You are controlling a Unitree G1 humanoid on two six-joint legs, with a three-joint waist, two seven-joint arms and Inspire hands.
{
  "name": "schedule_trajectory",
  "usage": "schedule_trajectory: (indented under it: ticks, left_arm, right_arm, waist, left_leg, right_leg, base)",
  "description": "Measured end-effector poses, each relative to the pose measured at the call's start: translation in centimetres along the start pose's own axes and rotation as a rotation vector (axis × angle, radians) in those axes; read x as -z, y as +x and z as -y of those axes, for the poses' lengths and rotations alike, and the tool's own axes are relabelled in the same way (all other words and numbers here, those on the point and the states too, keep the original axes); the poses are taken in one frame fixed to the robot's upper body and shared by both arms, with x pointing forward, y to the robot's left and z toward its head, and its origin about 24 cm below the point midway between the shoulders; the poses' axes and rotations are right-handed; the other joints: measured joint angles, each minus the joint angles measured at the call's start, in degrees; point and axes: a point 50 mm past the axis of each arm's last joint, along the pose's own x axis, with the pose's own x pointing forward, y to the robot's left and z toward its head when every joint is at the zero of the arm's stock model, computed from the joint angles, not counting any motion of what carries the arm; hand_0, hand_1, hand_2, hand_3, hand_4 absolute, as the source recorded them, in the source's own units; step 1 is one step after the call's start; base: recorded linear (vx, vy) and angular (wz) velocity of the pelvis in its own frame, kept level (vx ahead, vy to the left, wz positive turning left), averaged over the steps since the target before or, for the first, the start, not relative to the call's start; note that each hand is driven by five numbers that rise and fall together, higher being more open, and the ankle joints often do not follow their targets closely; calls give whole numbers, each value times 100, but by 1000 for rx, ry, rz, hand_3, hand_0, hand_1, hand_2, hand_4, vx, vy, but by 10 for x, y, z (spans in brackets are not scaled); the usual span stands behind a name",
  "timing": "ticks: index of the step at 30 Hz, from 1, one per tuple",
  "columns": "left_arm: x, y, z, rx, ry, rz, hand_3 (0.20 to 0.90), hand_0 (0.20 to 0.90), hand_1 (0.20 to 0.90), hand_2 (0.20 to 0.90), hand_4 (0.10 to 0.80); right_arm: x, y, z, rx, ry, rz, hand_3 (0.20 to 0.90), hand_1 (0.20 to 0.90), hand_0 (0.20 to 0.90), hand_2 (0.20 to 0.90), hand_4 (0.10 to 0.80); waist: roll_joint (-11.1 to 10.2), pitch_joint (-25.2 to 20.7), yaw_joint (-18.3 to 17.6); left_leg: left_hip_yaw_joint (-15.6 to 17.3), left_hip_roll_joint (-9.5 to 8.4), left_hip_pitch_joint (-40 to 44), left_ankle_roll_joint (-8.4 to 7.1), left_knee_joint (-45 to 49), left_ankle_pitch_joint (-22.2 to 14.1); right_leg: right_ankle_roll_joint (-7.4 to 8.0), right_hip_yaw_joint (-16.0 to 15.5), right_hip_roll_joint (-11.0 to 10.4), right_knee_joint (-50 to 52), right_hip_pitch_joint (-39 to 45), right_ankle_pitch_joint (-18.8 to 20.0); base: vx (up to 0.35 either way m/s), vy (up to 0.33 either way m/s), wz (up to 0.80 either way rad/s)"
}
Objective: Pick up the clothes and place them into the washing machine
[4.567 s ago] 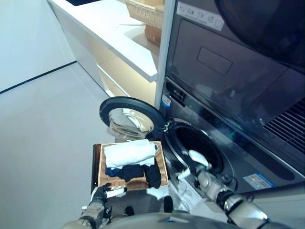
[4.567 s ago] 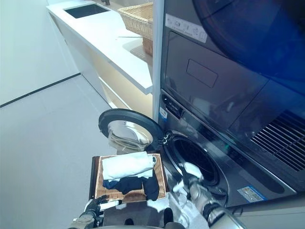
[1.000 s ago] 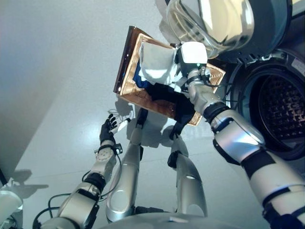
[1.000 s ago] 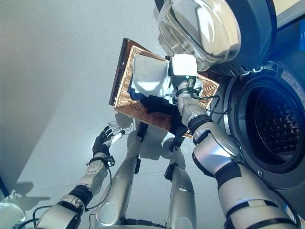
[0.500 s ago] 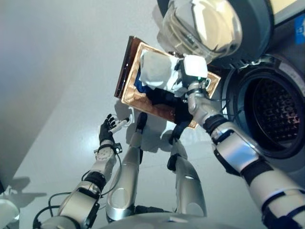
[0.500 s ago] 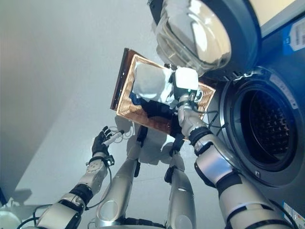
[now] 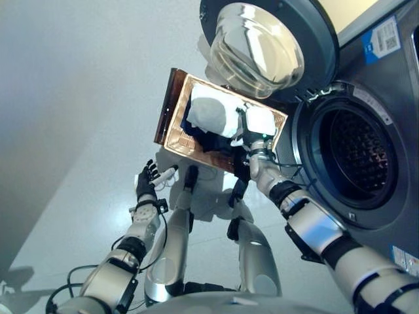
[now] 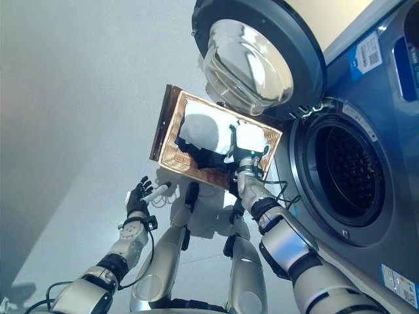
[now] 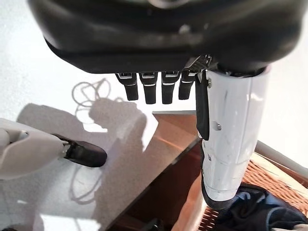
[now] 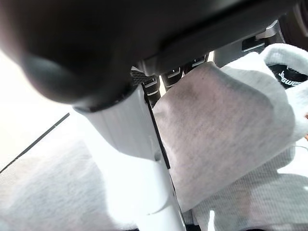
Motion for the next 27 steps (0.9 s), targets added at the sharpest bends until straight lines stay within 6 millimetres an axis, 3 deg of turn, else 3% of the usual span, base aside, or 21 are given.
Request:
schedule_trajectory:
  ticks: [7,11,19,27]
  left_arm:
    - [4,-1,0,-16,1,-16,900,900,900,900,800]
    - [4,-1,0,-17,1,-16,900,900,900,900,800]
    - [4,-2,0,-14,-5,-9,900,900,900,900,800]
    - [-9,-8,3,45,-16,70,900,900,900,900,800]
  right_arm:
    - [-3,0,1,5,9,9,900,900,900,900,800]
    - [-2,-2,-2,-3,11,6,900,900,900,900,800]
    - [-3,-1,-2,-5,11,0,900,900,900,900,800]
    - [-5,21,28,87,23,-54,900,900,900,900,800]
  waist:
    - [-22,-12,-118]
    - [-35,-12,-120]
    - [-51,-19,-107]
    - [-65,-40,-67]
  left_leg:
    - [30,-65,4,61,20,-42]
    - [69,-86,19,177,204,-138]
    - [77,-93,-20,171,300,-174]
    - [72,-149,-614,133,312,-85]
  right_leg:
    - [3,59,-55,12,2,51]
    - [16,77,-72,16,95,60]
    - [59,75,-88,37,85,20]
    - [92,22,-165,82,-461,57]
  base:
    - [0,0,0]
    - [2,1,-2]
    - [0,0,0]
    - [-19,27,10]
